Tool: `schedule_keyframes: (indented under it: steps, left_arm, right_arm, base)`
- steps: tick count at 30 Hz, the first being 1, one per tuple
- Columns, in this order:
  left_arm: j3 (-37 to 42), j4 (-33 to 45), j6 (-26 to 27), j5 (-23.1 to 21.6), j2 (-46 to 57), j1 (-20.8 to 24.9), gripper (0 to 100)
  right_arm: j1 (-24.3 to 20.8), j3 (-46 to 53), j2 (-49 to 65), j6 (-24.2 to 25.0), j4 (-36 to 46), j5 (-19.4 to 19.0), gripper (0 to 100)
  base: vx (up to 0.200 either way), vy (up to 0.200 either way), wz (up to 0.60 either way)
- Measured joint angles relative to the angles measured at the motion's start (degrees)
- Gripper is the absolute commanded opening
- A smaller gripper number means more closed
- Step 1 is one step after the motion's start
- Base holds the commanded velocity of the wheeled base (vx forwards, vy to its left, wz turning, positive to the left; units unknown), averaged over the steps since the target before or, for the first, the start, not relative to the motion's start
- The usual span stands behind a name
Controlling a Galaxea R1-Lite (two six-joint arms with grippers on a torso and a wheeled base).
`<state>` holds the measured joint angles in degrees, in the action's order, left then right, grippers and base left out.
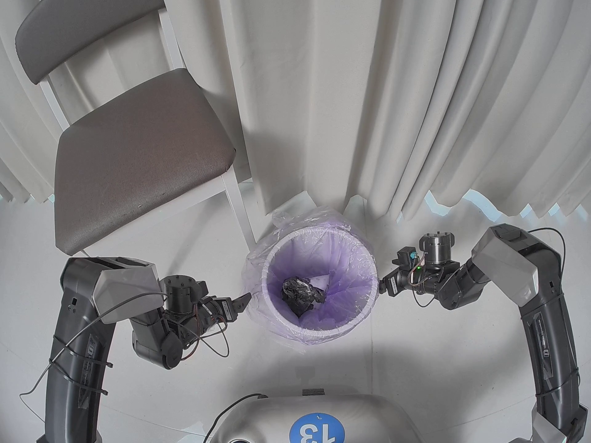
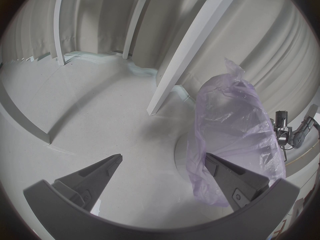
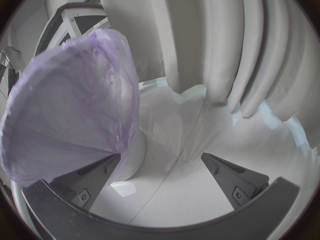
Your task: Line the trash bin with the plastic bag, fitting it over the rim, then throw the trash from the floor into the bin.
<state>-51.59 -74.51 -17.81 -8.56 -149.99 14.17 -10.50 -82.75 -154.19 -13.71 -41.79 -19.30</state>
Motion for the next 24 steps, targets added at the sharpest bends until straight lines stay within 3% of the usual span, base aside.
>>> schedule_keyframes:
  steps: [7,11,24]
  left_arm:
    - [1.4,-0.6,0.6,0.1,0.0,0.0,100]
    - [-1.5,3.5,0.9,0.1,-0.1,0.4,100]
    - [-31.4,32.7,5.4,1.5,-4.5,1.1,100]
  right_arm:
    - [1.6,4.9,1.2,-1.2,-0.2,0.0,100]
    - [3.0,11.0,4.5,-2.3,-2.2,0.0,100]
    - [6.0,24.8,16.0,-4.4,-8.0,0.0,100]
  base:
    - [0.0,0.0,0.0]
    - [0.0,0.0,0.0]
    - [0.0,0.0,0.0]
